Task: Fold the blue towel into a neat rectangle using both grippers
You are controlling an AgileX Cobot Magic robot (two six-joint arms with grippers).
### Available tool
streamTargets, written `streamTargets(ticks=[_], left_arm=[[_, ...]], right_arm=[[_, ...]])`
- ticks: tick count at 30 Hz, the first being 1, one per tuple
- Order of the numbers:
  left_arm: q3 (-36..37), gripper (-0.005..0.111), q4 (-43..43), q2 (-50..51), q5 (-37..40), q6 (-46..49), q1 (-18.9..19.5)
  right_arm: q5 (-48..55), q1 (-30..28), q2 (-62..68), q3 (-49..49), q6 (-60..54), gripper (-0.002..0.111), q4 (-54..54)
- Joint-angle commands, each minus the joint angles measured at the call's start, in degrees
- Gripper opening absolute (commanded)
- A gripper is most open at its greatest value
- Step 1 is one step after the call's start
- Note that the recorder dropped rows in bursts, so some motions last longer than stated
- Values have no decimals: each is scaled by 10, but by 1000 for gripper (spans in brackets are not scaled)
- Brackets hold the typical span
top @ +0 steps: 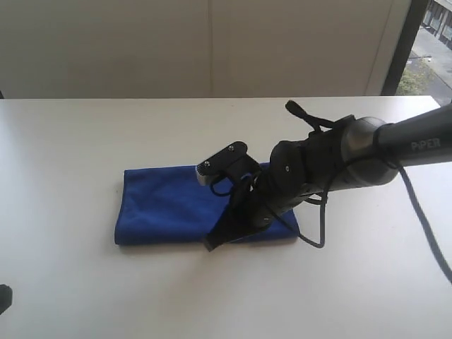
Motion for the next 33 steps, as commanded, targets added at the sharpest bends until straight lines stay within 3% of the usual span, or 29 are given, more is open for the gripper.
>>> streamTargets(ticks=[1, 9, 18, 23, 29, 33], left_arm=[[4, 0, -10, -4, 6, -4, 1], [4, 0, -10, -4, 23, -4, 1], [4, 0, -10, -4, 25, -5, 1], [4, 0, -10, -4, 27, -5, 1], [4, 0, -10, -4, 31, -5, 1], [4, 0, -12, -4, 35, -27, 1]], right_arm=[[-6, 0, -33, 0, -2, 0, 3], [-14, -5, -235, 51, -2, 0, -13], [-60, -24, -518, 287, 53, 0, -14], [-150, -24, -657, 464, 85, 0, -14], [-260, -24, -735, 616, 110, 0, 6], [-245, -24, -746, 628, 123, 0, 9]])
